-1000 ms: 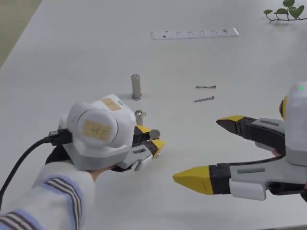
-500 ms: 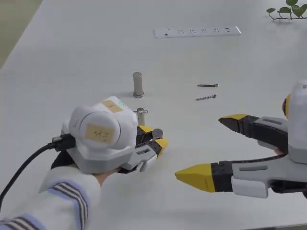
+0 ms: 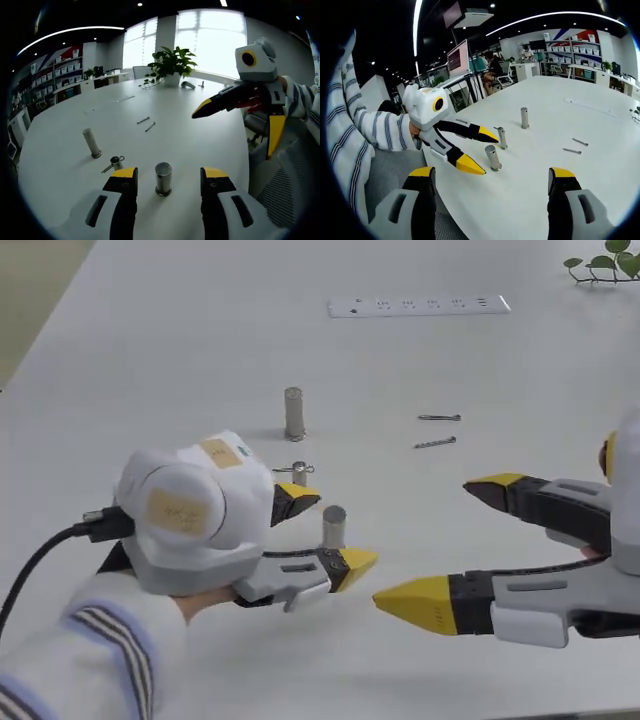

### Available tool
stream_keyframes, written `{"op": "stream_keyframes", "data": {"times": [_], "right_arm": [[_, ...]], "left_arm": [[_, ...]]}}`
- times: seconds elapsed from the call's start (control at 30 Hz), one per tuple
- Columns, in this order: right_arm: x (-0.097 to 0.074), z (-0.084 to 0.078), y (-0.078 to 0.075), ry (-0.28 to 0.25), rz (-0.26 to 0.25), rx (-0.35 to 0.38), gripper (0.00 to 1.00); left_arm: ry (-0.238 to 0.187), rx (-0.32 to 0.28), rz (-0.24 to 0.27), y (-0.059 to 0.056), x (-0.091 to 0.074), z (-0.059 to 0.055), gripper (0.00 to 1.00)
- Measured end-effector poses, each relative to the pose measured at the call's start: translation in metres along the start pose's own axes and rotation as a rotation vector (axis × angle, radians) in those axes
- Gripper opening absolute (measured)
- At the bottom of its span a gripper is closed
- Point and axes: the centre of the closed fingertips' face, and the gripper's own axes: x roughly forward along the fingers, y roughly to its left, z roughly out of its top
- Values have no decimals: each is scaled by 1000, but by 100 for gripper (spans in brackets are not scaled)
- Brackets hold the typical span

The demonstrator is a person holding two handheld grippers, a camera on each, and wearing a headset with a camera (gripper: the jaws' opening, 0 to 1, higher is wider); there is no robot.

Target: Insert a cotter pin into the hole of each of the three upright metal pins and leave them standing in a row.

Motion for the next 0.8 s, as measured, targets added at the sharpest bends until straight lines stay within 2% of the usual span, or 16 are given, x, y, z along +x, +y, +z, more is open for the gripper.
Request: {"op": "stream_keyframes", "data": {"times": [0.03, 0.13, 0.23, 0.37, 0.4, 0.57, 0.67, 0.73, 0.77, 0.8], "right_arm": [[0, 0, 0, -1, -2, 0, 92], [-2, 1, -1, -5, -7, 6, 92], [-4, 1, -2, -5, -7, 6, 92], [-5, -2, -2, 16, -2, -12, 92], [-6, -3, -1, 21, -2, -14, 91], [-8, -2, -4, 17, -12, -4, 91], [-9, -1, -5, 17, -18, -3, 91], [-11, -1, -6, 22, -20, -2, 91], [-11, -1, -6, 22, -19, -1, 91], [-13, -1, -7, 22, -21, -1, 91]], "left_arm": [[-3, 13, -4, 1, -4, 1, 49], [-23, -2, -21, 1, -15, 4, 53], [-37, -17, -41, 2, -28, 5, 63], [-27, -18, -47, 3, -37, 4, 79], [-38, -19, -56, 2, -41, 5, 83], [-26, -13, -82, -4, -48, 1, 97], [-20, -28, -105, -11, -52, -1, 99], [2, -27, -101, -14, -53, -6, 99], [50, 16, -106, -16, -55, -16, 99], [59, 35, -101, -16, -55, -18, 99]]}}
